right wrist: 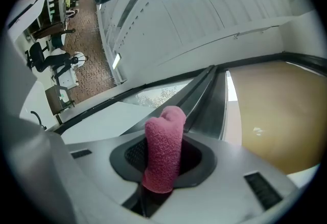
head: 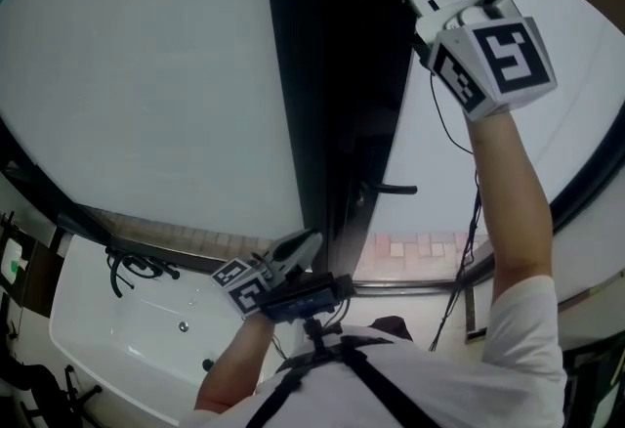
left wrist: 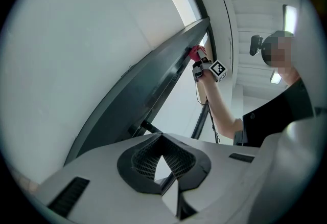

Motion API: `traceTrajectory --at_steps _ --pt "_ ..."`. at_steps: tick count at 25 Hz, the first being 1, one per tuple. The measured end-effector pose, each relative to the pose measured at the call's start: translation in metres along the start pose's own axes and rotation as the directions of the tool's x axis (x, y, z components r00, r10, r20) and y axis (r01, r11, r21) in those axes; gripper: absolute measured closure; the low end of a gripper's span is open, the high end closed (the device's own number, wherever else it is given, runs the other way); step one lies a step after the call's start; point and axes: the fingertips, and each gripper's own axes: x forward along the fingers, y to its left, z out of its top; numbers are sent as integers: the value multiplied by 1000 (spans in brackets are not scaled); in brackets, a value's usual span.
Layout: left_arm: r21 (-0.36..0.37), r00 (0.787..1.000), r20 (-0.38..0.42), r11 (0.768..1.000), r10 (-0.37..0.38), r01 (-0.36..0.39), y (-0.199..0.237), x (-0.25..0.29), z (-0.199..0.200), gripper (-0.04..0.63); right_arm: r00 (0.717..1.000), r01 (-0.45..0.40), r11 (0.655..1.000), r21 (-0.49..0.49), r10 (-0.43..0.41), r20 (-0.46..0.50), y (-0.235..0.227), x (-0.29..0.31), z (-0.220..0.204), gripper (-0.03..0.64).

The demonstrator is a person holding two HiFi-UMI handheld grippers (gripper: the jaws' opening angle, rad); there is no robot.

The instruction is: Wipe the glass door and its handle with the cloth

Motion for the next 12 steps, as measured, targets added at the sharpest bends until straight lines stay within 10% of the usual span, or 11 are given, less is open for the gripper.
traceTrajectory --at_steps 12 --pt "-21 1000 -5 1000 18 -18 17 1 -1 603 999 -27 954 -300 18 -34 21 33 5 520"
